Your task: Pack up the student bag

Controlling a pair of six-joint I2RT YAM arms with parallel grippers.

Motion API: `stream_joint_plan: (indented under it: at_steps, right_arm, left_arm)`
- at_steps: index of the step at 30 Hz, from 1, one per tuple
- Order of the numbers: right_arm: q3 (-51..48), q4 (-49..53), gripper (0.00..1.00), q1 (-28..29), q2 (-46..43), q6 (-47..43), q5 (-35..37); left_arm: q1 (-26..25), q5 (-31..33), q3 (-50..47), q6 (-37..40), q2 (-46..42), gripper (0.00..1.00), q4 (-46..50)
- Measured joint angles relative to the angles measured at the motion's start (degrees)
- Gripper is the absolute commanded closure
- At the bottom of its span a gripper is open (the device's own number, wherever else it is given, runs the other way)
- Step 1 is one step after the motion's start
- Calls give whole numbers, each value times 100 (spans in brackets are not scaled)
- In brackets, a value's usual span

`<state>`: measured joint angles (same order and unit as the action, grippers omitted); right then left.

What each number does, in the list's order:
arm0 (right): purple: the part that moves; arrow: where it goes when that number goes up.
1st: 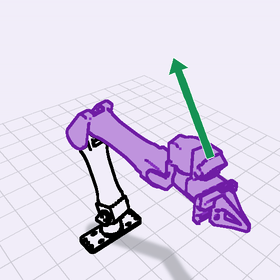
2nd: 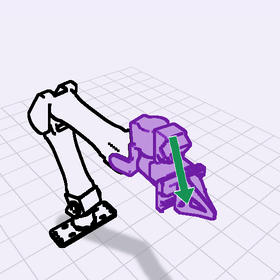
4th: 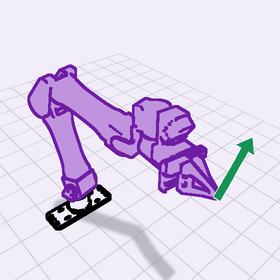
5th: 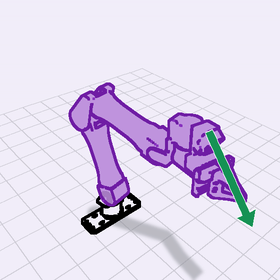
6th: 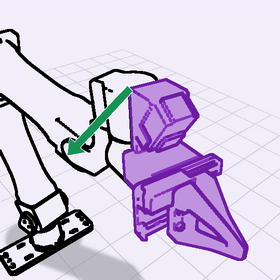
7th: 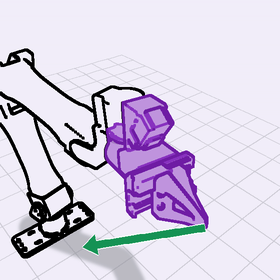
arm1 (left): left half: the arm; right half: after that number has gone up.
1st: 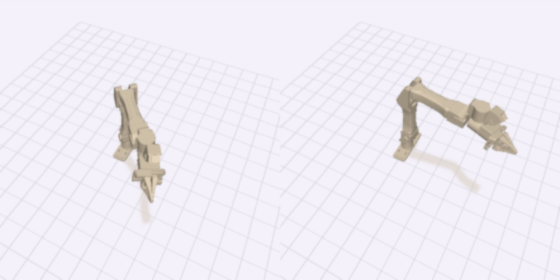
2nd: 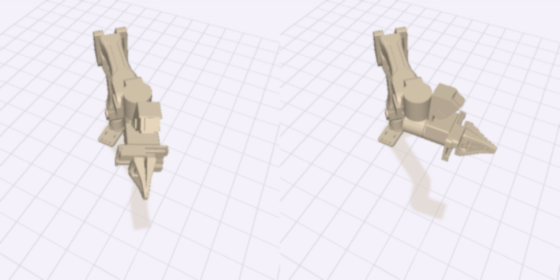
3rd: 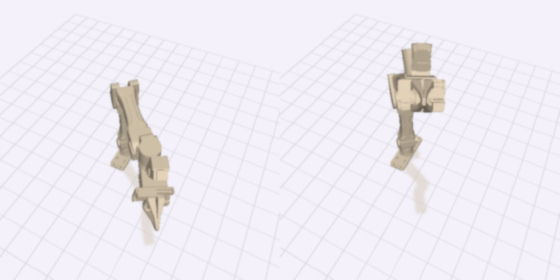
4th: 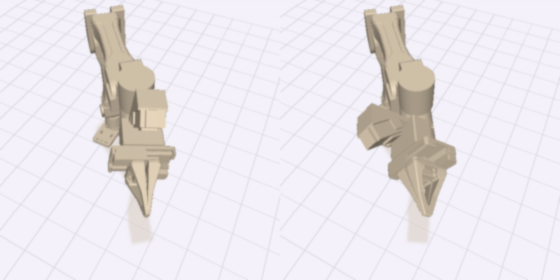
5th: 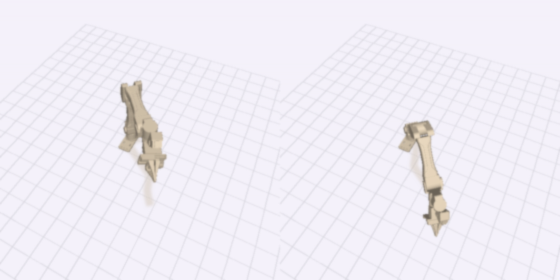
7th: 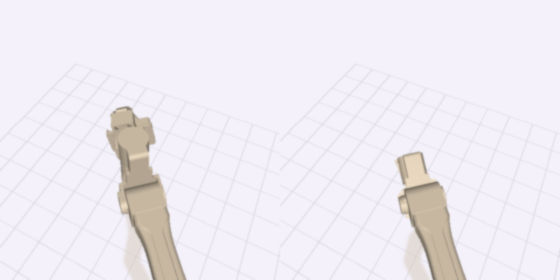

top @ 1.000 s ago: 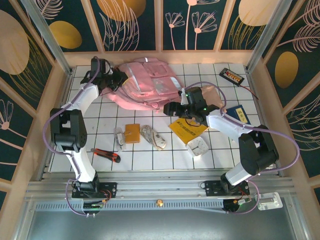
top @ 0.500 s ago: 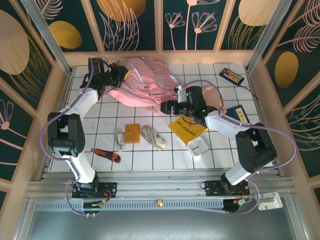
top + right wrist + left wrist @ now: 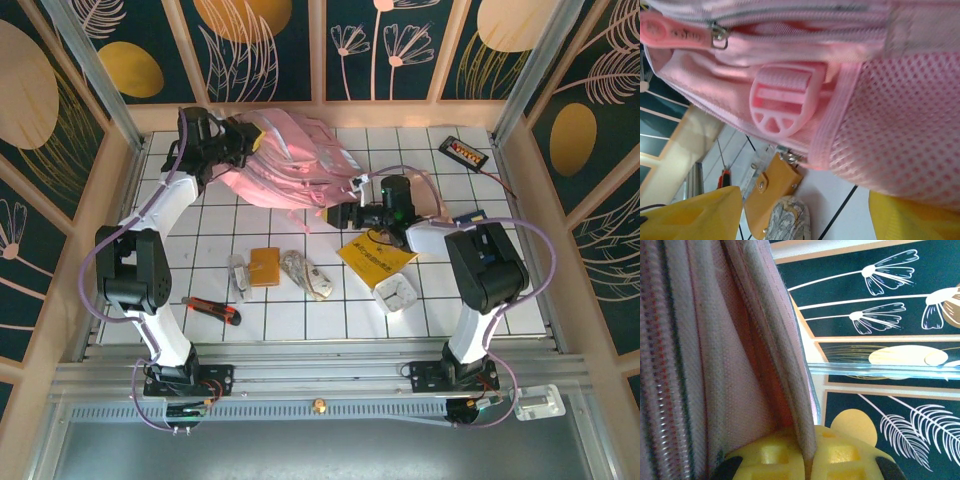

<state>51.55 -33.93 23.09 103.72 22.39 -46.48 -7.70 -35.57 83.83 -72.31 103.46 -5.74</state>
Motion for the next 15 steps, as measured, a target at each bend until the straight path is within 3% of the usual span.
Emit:
stream_joint_plan:
  at_steps: [15]
  right_arm:
    - [-72, -1965, 31, -96, 907, 962, -1071]
  left_arm:
    - [-188, 7, 398, -48, 4, 100, 129]
